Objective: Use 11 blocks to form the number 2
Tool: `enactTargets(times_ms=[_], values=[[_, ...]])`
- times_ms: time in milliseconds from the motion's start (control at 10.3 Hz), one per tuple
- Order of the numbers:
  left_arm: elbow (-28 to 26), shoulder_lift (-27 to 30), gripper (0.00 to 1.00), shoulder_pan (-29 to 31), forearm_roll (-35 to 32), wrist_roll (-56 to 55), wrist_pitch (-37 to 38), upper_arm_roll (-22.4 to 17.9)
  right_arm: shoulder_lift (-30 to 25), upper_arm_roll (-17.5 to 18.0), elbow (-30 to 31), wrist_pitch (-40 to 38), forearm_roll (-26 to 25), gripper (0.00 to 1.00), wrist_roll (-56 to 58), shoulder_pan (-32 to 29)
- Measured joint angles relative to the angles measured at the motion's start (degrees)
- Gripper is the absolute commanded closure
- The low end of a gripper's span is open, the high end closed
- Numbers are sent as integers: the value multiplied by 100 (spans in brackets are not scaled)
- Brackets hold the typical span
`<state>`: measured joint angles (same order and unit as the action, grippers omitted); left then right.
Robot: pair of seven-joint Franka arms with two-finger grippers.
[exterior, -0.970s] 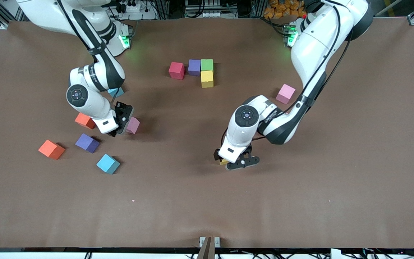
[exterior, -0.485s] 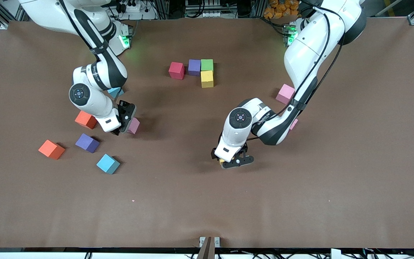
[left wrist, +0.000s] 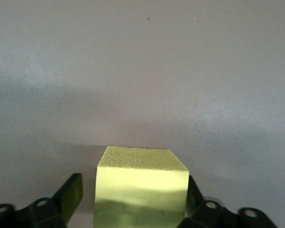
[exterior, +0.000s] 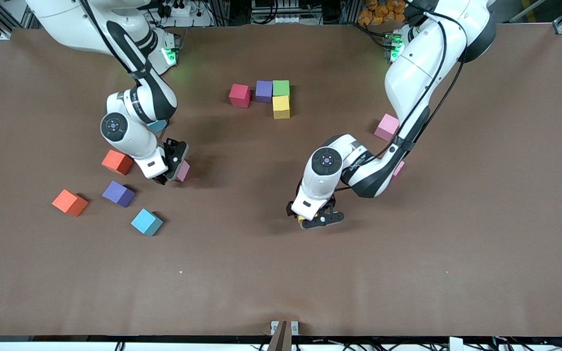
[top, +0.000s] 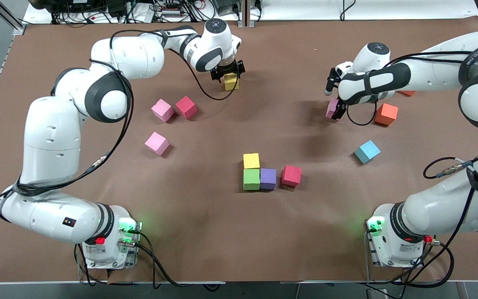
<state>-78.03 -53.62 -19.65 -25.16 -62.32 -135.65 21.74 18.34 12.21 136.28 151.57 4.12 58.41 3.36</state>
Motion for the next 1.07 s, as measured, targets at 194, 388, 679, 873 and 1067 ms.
enactTargets(times_ms=[194,388,679,873,1067], values=[[4,-17,91,-29,0,-153,-25,-48,3,4,-4,3,3,61,7,0],[97,-7,91,-12,10,-287,-32,-61,-257,35,-87,-369,18,61,-22,50],[192,226,90,184,145,-312,21,-74,-763,160,-156,-685,100,63,-1213,461],[188,377,90,337,231,-312,193,-64,-804,226,-354,-660,125,63,-3150,1376],[184,415,90,397,339,-312,300,-50,-799,254,-567,-603,135,63,-5075,2194]])
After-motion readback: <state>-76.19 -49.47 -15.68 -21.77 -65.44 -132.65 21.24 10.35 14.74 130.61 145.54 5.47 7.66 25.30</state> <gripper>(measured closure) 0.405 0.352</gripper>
